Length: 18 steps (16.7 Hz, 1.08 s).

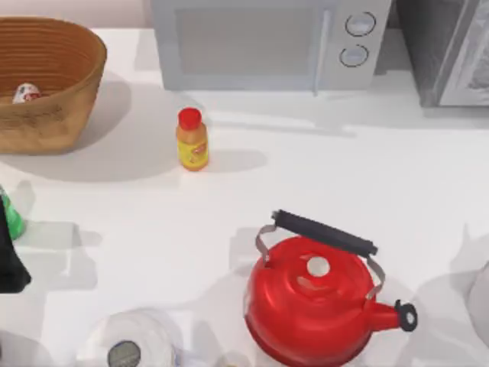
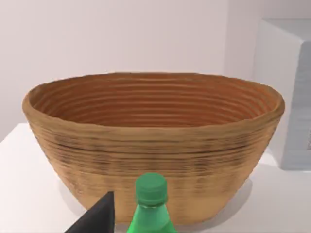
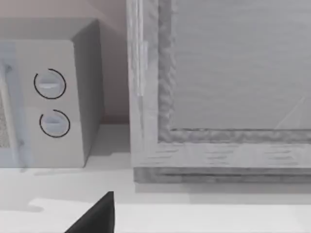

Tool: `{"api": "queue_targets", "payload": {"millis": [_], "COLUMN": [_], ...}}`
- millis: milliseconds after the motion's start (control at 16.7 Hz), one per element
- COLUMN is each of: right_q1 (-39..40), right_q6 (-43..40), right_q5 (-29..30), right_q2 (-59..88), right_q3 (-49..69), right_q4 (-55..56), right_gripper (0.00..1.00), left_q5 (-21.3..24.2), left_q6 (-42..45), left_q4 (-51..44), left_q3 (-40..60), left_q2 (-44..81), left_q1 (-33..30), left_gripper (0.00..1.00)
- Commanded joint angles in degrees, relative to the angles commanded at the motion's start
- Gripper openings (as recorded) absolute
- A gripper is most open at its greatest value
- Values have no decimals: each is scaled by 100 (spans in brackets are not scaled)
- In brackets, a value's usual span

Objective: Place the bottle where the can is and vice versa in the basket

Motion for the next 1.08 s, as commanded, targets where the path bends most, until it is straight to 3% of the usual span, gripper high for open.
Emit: {"api": "queue_targets", "payload": {"millis": [240, 480, 720, 1080], "right_q1": [0, 0, 0, 0], "right_q6": [0, 0, 0, 0], "right_q5": [0, 0, 0, 0], "right_q2": [0, 0, 0, 0], "right_q3": [0, 0, 0, 0], "right_q4": [0, 0, 0, 0], "right_gripper": [100, 100, 100, 100], "left_q5": [-25, -103, -121, -46], "left_q6": [-1, 11, 59, 180], "left_q4": [-106, -669, -1509, -3131], "left_q3": [98, 852, 2315, 5355], "left_q2": [152, 1075, 2578, 5553], "left_q1": [31, 145, 230, 308], "left_gripper": [100, 100, 100, 100]}}
